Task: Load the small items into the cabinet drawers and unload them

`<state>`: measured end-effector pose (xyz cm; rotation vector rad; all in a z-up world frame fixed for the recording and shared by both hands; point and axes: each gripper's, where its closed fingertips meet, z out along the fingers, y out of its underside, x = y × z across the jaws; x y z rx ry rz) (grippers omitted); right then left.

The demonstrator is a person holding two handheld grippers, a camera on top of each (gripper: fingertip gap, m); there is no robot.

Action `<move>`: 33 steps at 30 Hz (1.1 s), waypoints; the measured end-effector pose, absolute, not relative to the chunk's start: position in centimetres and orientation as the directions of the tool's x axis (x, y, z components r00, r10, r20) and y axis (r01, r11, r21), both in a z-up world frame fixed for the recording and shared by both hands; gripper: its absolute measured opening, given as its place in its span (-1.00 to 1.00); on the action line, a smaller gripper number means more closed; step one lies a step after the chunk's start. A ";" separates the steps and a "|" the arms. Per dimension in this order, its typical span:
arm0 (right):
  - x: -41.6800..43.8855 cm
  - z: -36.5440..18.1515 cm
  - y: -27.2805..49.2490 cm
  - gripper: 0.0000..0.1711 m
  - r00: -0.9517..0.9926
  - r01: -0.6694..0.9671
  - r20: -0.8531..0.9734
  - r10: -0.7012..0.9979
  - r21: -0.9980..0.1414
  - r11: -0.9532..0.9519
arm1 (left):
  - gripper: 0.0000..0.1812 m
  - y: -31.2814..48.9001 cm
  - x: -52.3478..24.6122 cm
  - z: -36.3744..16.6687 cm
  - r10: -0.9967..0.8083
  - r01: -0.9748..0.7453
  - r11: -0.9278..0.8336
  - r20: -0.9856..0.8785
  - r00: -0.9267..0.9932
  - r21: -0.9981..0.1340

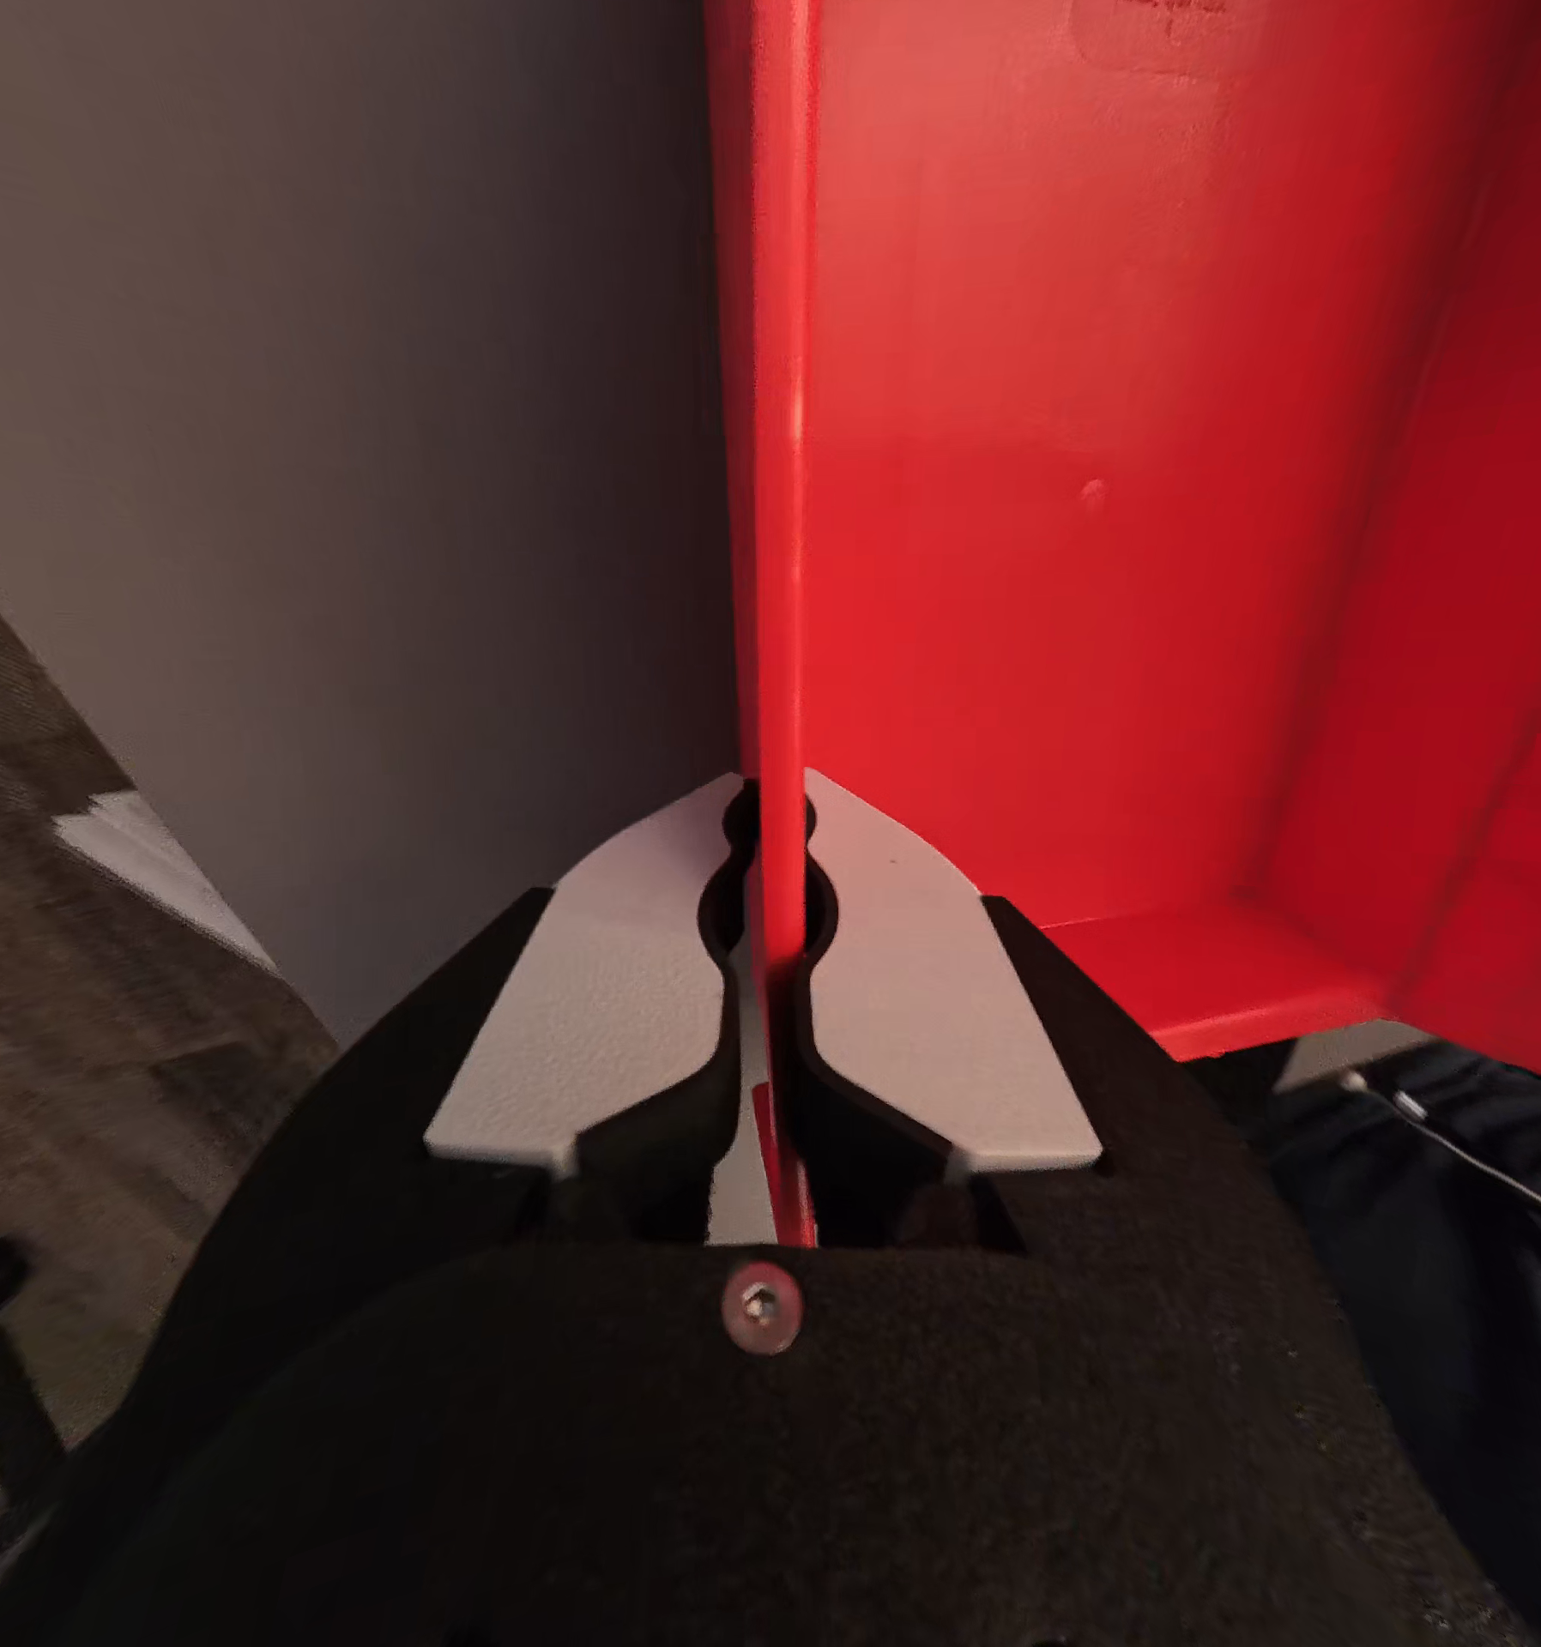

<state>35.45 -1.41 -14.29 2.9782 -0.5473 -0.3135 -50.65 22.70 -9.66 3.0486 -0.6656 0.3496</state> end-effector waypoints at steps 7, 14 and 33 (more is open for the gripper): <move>35.5 -11.5 -5.4 -0.93 0.899 -0.365 -0.223 -0.378 0.097 -0.926 | -0.95 19.5 -53.9 -8.1 -0.376 -0.368 -0.927 0.251 0.892 -0.079; 33.3 -9.0 -13.1 -0.93 0.916 -0.325 -0.205 -0.345 0.126 -0.937 | -0.95 14.5 -60.0 -5.8 -0.291 -0.278 -0.957 0.287 0.913 -0.086; 5.4 -6.4 -12.7 -0.93 0.946 0.292 -0.197 0.259 0.163 -0.942 | -0.95 3.8 -79.1 -3.9 0.072 0.102 -0.989 0.249 0.966 -0.108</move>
